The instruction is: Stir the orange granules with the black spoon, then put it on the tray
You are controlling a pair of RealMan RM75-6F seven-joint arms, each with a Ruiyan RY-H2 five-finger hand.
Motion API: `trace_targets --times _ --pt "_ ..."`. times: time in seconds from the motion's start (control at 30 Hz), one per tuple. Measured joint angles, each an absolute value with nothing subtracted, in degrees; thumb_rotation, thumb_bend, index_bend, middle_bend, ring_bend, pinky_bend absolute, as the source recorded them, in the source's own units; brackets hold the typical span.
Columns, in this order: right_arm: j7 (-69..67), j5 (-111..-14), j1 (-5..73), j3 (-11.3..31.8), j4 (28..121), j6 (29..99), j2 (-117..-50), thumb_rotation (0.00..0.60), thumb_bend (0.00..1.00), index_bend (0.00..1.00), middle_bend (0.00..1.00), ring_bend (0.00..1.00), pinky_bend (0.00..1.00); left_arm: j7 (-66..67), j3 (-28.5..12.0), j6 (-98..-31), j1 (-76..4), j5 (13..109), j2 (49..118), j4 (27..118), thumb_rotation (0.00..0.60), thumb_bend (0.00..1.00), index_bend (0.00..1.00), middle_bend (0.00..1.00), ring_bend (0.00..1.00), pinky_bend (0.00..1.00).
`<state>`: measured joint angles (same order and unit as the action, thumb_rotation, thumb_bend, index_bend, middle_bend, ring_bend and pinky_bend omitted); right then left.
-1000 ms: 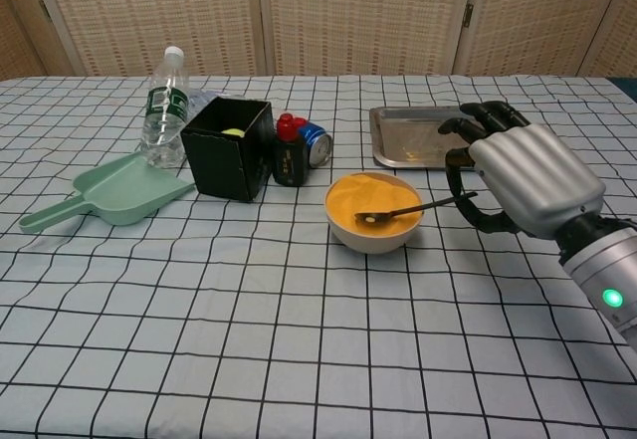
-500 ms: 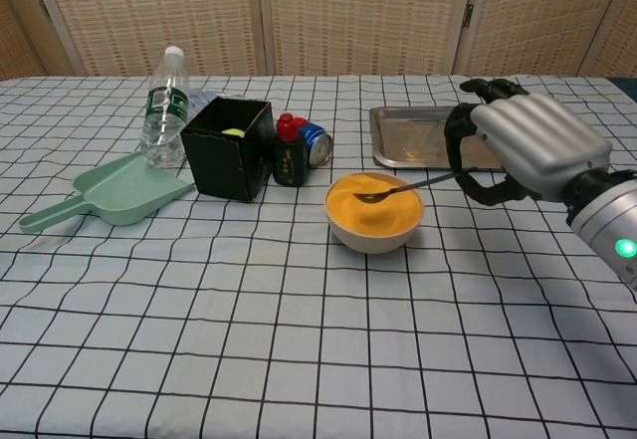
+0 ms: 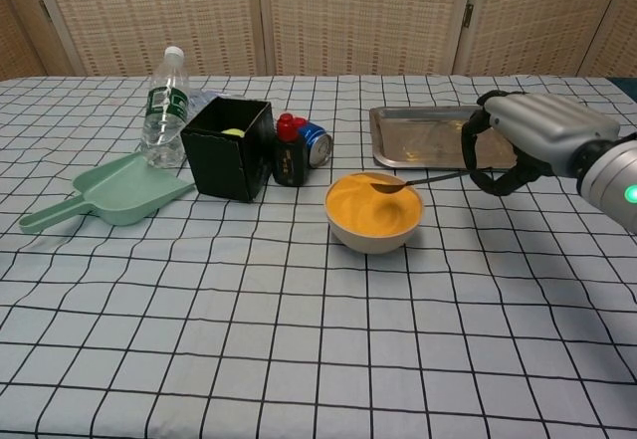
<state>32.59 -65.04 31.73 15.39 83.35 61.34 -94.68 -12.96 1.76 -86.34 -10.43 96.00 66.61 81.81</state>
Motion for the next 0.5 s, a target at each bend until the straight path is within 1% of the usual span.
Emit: trace_targets --times 0.23,0.37,0.5 --pt "31.3 -54.4 34.2 17.8 90.5 53.7 -88.6 0.6 0.44 1.0 0.33 0.03 0.08 -13.0 1.7 -86.2 -10.6 95.9 66.7 81.7 0.6 0.44 0.0 0.0 0.0 0.11" --pt "28.7 -52.8 35.3 17.9 92.9 50.8 -85.5 0.6 0.44 1.0 0.33 0.04 0.08 -13.0 1.7 -86.1 -10.6 95.8 66.8 81.5 0.6 0.44 0.0 0.0 0.0 0.11" --pt "27.1 -51.3 36.3 17.2 94.9 48.2 -82.6 0.6 0.45 1.0 0.33 0.04 0.08 -12.8 1.7 -85.9 -10.7 95.8 67.0 81.3 0.6 0.44 0.0 0.0 0.0 0.11"
